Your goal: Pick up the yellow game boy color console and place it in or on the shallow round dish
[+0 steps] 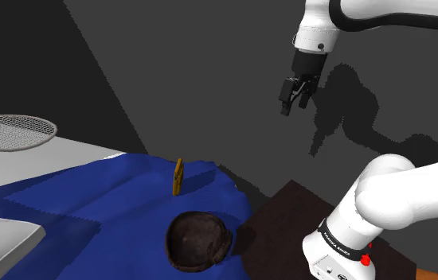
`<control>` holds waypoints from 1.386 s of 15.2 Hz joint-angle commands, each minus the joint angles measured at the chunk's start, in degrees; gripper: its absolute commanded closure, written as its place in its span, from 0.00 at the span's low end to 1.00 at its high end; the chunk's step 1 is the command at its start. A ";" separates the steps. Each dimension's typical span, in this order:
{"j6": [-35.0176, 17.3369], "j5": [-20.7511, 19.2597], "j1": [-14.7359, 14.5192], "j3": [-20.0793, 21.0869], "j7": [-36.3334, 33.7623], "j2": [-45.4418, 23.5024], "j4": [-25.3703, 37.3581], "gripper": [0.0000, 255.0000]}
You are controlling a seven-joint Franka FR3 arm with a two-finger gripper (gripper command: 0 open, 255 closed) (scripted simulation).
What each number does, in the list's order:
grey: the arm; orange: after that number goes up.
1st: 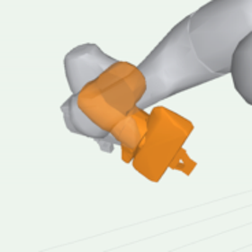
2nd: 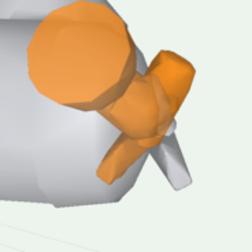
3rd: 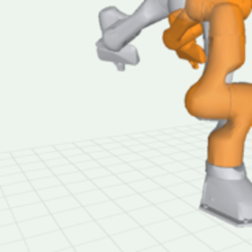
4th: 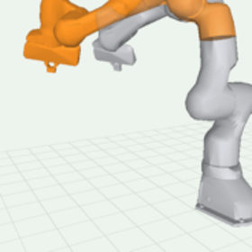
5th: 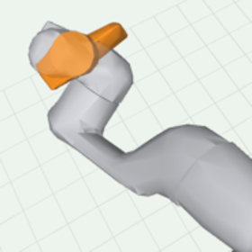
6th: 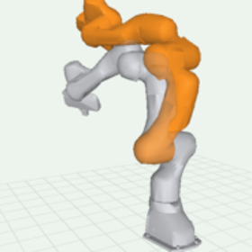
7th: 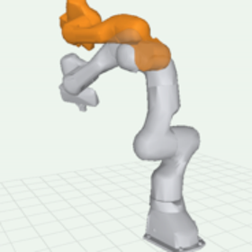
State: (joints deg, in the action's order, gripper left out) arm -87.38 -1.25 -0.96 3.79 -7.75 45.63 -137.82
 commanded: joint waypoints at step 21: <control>-38.73 3.75 2.64 19.35 -33.22 -30.36 -2.56 0.00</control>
State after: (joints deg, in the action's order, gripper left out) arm -124.20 3.08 1.33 22.38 -39.12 17.13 -140.66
